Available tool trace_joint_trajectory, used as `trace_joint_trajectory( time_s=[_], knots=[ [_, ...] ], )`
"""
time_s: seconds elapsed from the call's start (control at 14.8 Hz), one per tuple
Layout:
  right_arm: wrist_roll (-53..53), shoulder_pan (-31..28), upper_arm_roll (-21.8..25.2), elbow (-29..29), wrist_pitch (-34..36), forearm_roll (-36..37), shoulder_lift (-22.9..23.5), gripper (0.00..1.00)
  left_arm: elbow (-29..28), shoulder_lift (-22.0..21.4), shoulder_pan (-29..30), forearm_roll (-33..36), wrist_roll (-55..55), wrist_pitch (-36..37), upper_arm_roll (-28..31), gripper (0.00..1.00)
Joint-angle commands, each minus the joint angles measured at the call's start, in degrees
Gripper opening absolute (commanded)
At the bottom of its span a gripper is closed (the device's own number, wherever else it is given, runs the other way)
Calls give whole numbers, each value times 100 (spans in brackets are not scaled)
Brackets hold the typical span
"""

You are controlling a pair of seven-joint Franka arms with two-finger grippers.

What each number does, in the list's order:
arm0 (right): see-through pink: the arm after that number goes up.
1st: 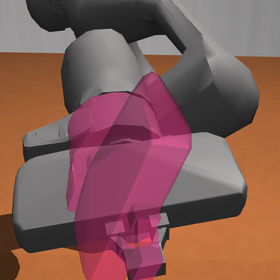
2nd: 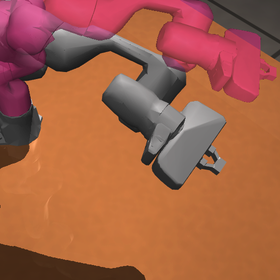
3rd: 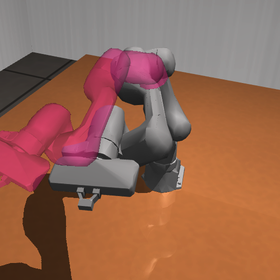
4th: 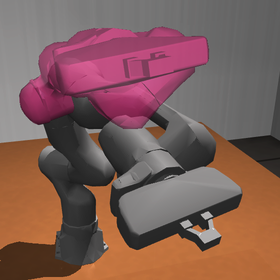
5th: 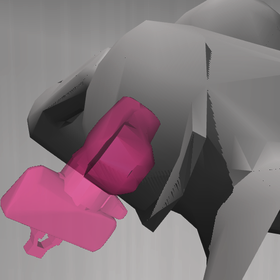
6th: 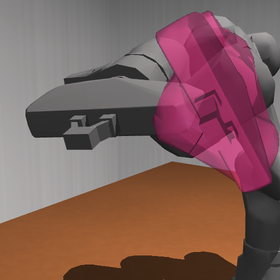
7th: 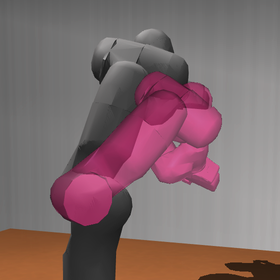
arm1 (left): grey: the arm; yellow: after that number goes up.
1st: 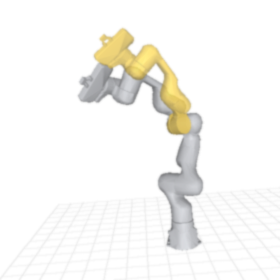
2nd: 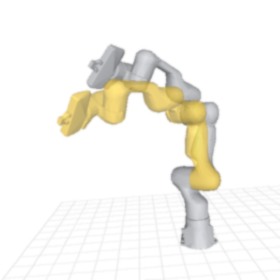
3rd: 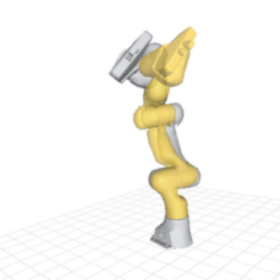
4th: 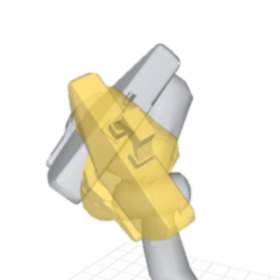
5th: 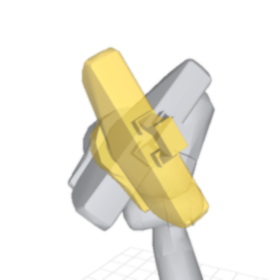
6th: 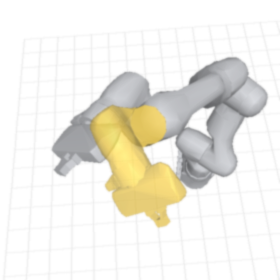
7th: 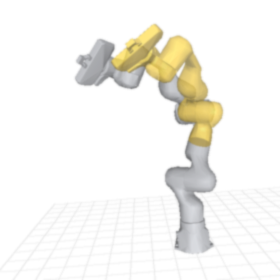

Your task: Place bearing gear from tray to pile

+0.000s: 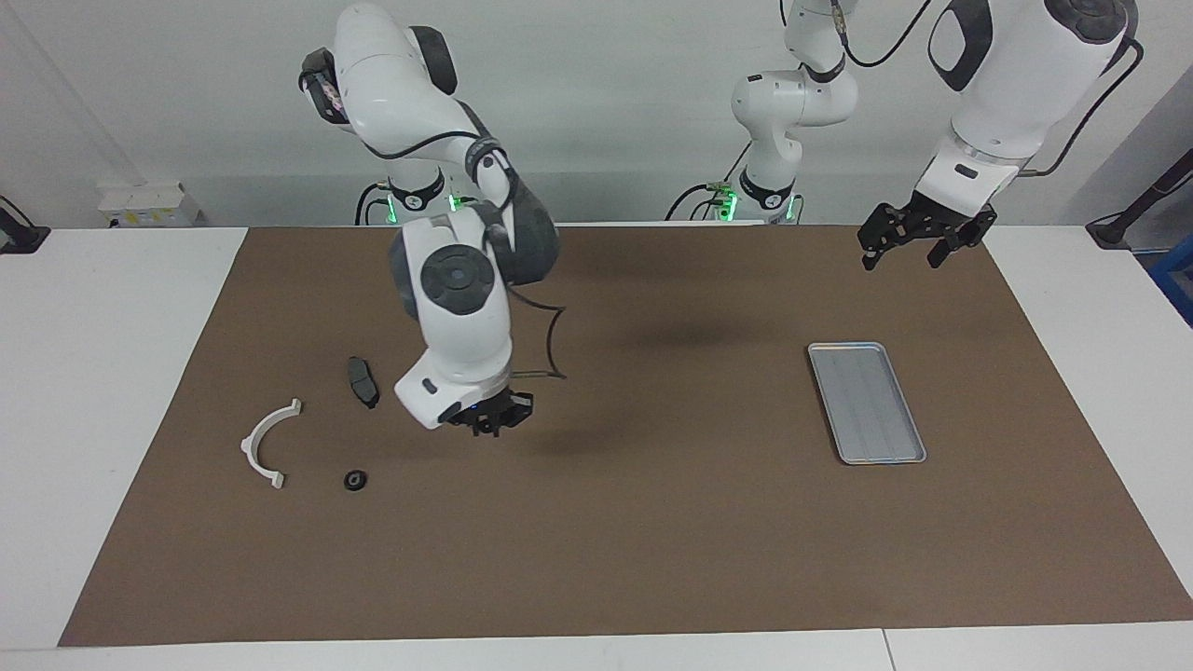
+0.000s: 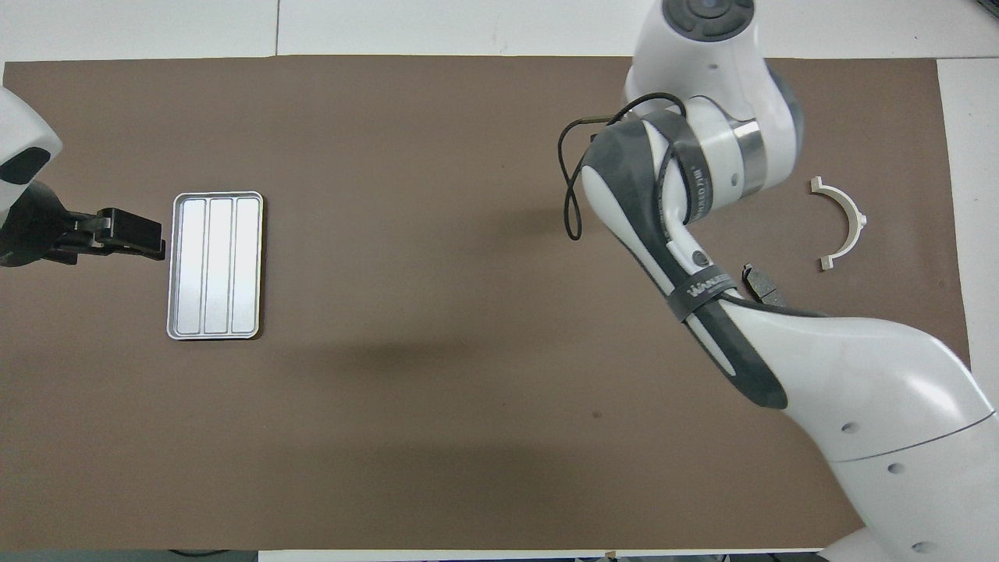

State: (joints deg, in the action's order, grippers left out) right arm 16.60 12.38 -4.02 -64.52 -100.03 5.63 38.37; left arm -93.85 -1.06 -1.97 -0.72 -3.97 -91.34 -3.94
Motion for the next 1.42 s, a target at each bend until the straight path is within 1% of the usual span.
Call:
trace_joint_trajectory(
  time_s=[0.0,0.2,0.41,0.54,0.75,0.81,0.88,1.15,1.35],
  knots=[
    [-683,-497,-116,-805,-751,-26,-32,0,-54,-105,-32,98,55,90,17,100],
    [-878,-754,-116,-1526,-1570,0,-40,0,-54,-105,-32,98,55,90,25,100],
    [-1097,-868,-107,-1949,-2159,0,-32,0,-54,-105,-32,98,55,90,25,100],
    [-1106,-868,-116,-2134,-2379,-9,-40,0,-54,-105,-32,98,55,90,17,100],
    [-1089,-860,-107,-2135,-2354,-18,-49,0,-54,-114,-32,98,63,90,25,100],
    [-1063,-860,-107,-2144,-2371,-18,-58,51,-54,-114,-32,98,55,90,25,100],
    [-1054,-860,-107,-2126,-2328,-18,-67,100,-54,-114,-32,98,63,90,25,100],
    [-1054,-833,-107,-2126,-2187,-9,-356,100,-54,-113,-32,98,55,90,17,100],
    [-1089,-842,-99,-2126,-2178,53,-488,100,-54,-114,-32,98,55,90,25,100]
  ],
)
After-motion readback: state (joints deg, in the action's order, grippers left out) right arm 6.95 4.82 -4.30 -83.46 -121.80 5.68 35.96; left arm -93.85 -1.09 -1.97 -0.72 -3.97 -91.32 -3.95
